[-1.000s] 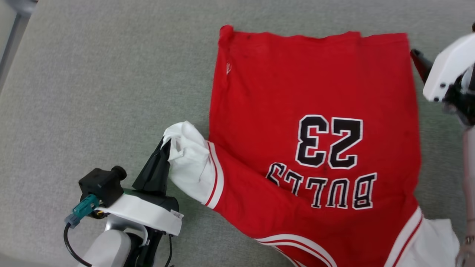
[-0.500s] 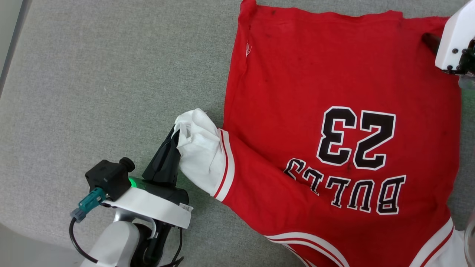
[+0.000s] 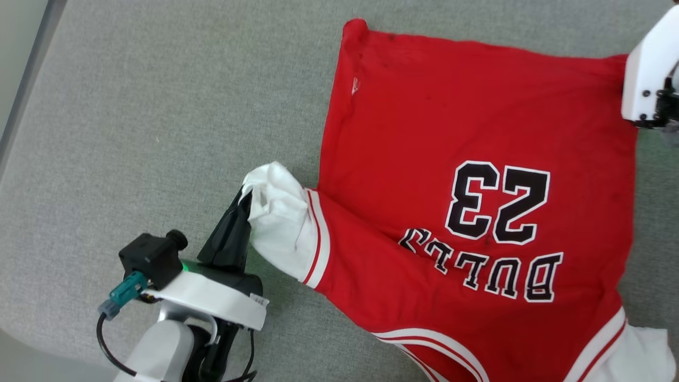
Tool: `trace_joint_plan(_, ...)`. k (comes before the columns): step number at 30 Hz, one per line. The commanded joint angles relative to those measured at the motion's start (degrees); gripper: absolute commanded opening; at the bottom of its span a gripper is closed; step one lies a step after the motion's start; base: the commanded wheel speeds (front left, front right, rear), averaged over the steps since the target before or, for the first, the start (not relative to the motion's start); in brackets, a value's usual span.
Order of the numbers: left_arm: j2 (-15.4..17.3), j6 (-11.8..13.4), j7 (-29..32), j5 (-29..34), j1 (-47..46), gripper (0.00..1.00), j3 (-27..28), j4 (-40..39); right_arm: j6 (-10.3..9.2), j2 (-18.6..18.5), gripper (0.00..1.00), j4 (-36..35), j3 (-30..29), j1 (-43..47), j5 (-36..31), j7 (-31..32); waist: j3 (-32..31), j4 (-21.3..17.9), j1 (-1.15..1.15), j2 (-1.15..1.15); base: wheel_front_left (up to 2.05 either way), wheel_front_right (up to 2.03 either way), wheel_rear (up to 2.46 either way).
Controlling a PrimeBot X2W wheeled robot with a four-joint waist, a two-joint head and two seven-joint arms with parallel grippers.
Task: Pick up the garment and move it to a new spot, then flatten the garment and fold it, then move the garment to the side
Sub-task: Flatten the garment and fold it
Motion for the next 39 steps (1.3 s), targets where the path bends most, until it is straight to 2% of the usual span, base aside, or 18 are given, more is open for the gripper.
trace_joint_plan(1, 0.5, 0.4, -0.3, -0.2, 1.2, 0.0, 0.4, 0.6, -0.08, -1.8, 0.0, -1.5, 1.2, 1.2, 0.8, 0.3, -2.5, -0.9, 0.0, 0.0, 0.0, 0.0, 0.0)
trace_joint_plan(5, 1.0, 1.5, 0.2, -0.6, 3.0, 0.0, 1.0, 1.6, -0.07, -4.1, 0.0, -6.3, 3.7, 4.4, 3.2, 0.9, -5.9, -2.5, 0.0, 0.0, 0.0, 0.0, 0.0)
trace_joint_plan(10, 2.0, 3.1, 1.0, -1.3, 5.9, 0.0, 2.0, 2.2, -0.07, -7.3, 0.0, -15.8, 5.4, 12.5, 8.1, 2.2, -9.9, -5.3, 0.0, 0.0, 0.0, 0.0, 0.0)
trace_joint_plan(14, 2.8, 4.2, 1.8, -1.9, 7.8, 0.0, 2.8, 2.2, -0.07, -8.9, 0.0, -25.8, 3.4, 23.0, 11.7, 3.8, -12.4, -7.4, 0.0, 0.0, 0.0, 0.0, 0.0)
trace_joint_plan(17, 3.3, 5.2, 2.5, -2.3, 9.2, 0.0, 3.3, 2.0, -0.07, -8.2, 0.0, -33.8, 0.3, 32.0, 13.4, 5.0, -13.9, -9.0, 0.0, 0.0, 0.0, 0.0, 0.0)
trace_joint_plan(18, 3.3, 5.2, 2.5, -2.3, 9.2, 0.0, 3.3, 2.0, -0.07, -8.2, 0.0, -33.8, 0.3, 32.0, 13.4, 5.0, -13.9, -9.0, 0.0, 0.0, 0.0, 0.0, 0.0)
trace_joint_plan(21, 3.7, 5.9, 3.1, -2.8, 10.7, 0.0, 3.4, 2.0, -0.07, -6.0, 0.0, -41.6, -4.0, 41.5, 14.2, 5.0, -15.4, -10.6, 0.0, 0.0, 0.0, 0.0, 0.0)
trace_joint_plan(26, 4.3, 6.5, 4.3, -3.4, 12.9, 0.0, 3.5, 2.3, -0.06, 0.6, 0.0, -51.5, -10.2, 56.8, 14.6, 4.3, -17.4, -12.7, 0.0, 0.0, 0.0, 0.0, 0.0)
trace_joint_plan(29, 4.6, 6.8, 5.0, -3.8, 13.9, 0.0, 3.4, 2.4, -0.06, 5.2, 0.0, -54.9, -13.1, 64.2, 15.0, 3.0, -18.2, -13.7, 0.0, 0.0, 0.0, 0.0, 0.0)
trace_joint_plan(32, 4.8, 7.0, 5.5, -3.9, 14.3, 0.0, 3.3, 2.5, -0.06, 8.4, 0.0, -56.7, -15.5, 70.1, 15.1, 1.4, -18.5, -14.2, 0.0, 0.0, 0.0, 0.0, 0.0)
trace_joint_plan(34, 5.2, 6.8, 5.9, -4.1, 14.5, 0.0, 3.1, 2.9, -0.07, 10.2, 0.0, -55.4, -16.5, 75.6, 16.3, -1.1, -18.7, -14.5, 0.0, 0.0, 0.0, 0.0, 0.0)
trace_joint_plan(35, 5.2, 6.8, 5.9, -4.1, 14.6, 0.0, 3.1, 3.0, -0.06, 10.3, 0.0, -54.9, -15.7, 76.8, 15.2, -2.2, -18.8, -14.6, 0.0, 0.0, 0.0, 0.0, 0.0)
trace_joint_plan(37, 5.1, 6.8, 5.9, -4.3, 14.9, 0.0, 2.9, 3.4, -0.07, 10.4, 0.0, -52.3, -14.7, 78.1, 17.4, -3.9, -19.1, -14.7, 0.0, 0.0, 0.0, 0.0, 0.0)
trace_joint_plan(38, 4.9, 6.9, 5.9, -4.3, 15.0, 0.0, 2.8, 3.5, -0.06, 10.5, 0.1, -51.3, -14.0, 78.4, 18.0, -5.2, -19.3, -14.8, 0.0, 0.0, 0.0, 0.0, 0.0)
trace_joint_plan(39, 4.7, 7.0, 5.8, -4.3, 15.0, 0.0, 2.7, 3.6, -0.07, 10.4, 0.44, -50.5, -13.8, 78.3, 18.9, -6.9, -19.3, -14.8, 0.0, 0.0, 0.0, 0.0, 0.0)
